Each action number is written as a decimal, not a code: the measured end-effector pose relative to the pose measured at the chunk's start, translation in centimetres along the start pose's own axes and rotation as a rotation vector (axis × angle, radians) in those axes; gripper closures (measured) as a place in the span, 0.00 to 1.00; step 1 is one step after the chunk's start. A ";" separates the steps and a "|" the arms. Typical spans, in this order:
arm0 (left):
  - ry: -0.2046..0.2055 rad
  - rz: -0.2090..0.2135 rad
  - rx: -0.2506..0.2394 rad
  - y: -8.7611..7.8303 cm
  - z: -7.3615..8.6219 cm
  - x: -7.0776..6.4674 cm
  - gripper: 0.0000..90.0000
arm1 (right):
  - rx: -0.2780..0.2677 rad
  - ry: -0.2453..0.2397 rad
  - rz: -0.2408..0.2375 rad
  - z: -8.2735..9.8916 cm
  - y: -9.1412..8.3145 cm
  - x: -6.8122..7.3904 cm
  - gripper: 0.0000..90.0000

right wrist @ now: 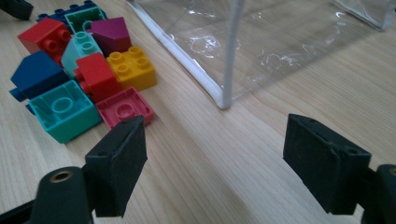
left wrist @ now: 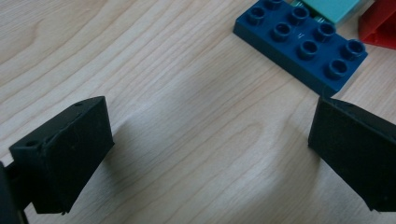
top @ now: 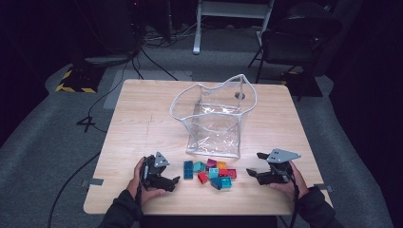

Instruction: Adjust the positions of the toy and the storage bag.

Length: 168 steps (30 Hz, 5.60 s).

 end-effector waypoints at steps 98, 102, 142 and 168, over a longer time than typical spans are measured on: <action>0.132 0.113 0.019 3.2 -4.2 -3.0 0.00 | 0.070 -0.034 -0.131 1.3 2.6 0.7 0.34; 0.132 0.110 0.000 1.5 -2.0 -2.2 0.00 | 0.076 -0.040 -0.132 1.1 3.0 1.0 0.32; 0.025 0.021 -0.004 -3.2 3.8 0.6 0.00 | 0.078 -0.083 -0.149 1.0 3.0 0.4 0.66; 0.010 0.004 -0.002 -2.9 3.4 1.2 0.00 | -0.036 -0.004 -0.037 0.2 -0.2 -2.2 0.66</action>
Point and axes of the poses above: each handheld gripper's, and its own axes: y roughly forward along the jaws, z roughly out of its underside, x roughly to its left, the point moved 1 cm from there along y, roughly forward along the jaws, and after that the axes turned 5 degrees about y, right-handed, at the moved point
